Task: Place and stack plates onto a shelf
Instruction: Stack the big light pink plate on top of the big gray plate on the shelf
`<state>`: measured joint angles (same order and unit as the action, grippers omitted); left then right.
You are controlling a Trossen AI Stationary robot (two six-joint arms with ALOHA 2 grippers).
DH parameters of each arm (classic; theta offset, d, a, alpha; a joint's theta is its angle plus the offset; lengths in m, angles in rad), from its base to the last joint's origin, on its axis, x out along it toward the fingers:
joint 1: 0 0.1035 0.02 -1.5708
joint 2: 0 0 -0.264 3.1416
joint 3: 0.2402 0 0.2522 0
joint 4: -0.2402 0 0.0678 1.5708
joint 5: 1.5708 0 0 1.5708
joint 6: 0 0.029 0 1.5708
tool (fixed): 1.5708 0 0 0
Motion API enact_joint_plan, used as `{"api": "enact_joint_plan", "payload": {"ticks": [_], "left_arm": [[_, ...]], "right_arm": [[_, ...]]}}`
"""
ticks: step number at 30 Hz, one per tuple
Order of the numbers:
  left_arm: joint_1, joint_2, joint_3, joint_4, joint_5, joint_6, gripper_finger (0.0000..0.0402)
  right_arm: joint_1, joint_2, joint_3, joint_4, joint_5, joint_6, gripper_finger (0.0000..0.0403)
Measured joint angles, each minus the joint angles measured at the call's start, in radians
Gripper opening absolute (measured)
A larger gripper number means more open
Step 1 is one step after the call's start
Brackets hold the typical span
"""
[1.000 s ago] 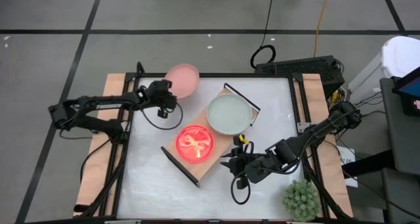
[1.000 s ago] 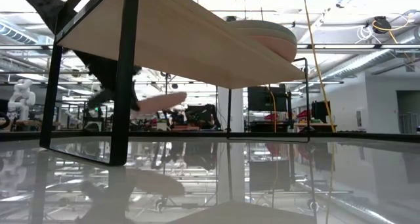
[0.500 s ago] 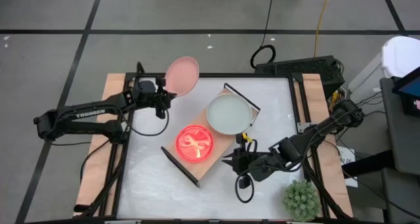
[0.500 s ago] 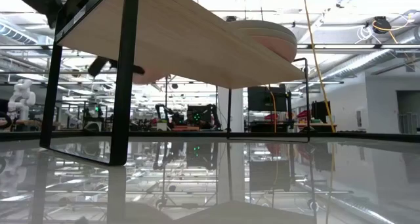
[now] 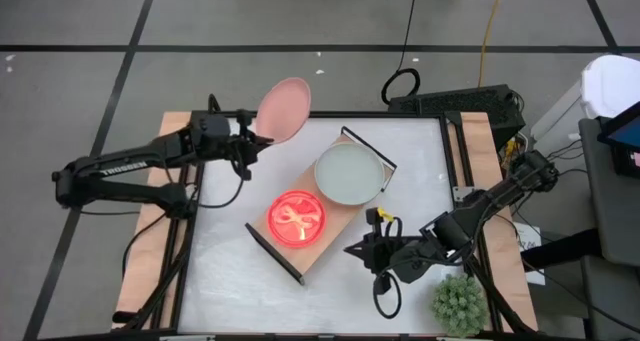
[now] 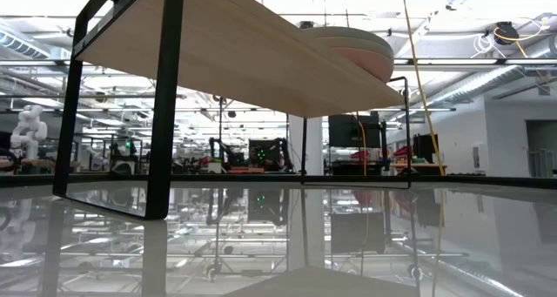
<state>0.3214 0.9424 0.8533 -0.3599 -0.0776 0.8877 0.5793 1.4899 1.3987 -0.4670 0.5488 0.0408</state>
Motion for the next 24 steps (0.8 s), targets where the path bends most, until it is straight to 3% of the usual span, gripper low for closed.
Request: {"api": "enact_joint_plan", "payload": {"ticks": [13, 24], "left_arm": [[-0.127, 0.027, 0.188, -0.141, 0.0, -0.035, 0.0013], [-0.206, 0.244, 0.387, -0.267, 0.001, 0.008, 0.0013]], "right_arm": [[0.0, 0.0, 0.0, -0.002, 0.0, 0.0, 0.0], [0.001, -0.009, 0.0, -0.066, 0.0, 0.051, 0.0]]}}
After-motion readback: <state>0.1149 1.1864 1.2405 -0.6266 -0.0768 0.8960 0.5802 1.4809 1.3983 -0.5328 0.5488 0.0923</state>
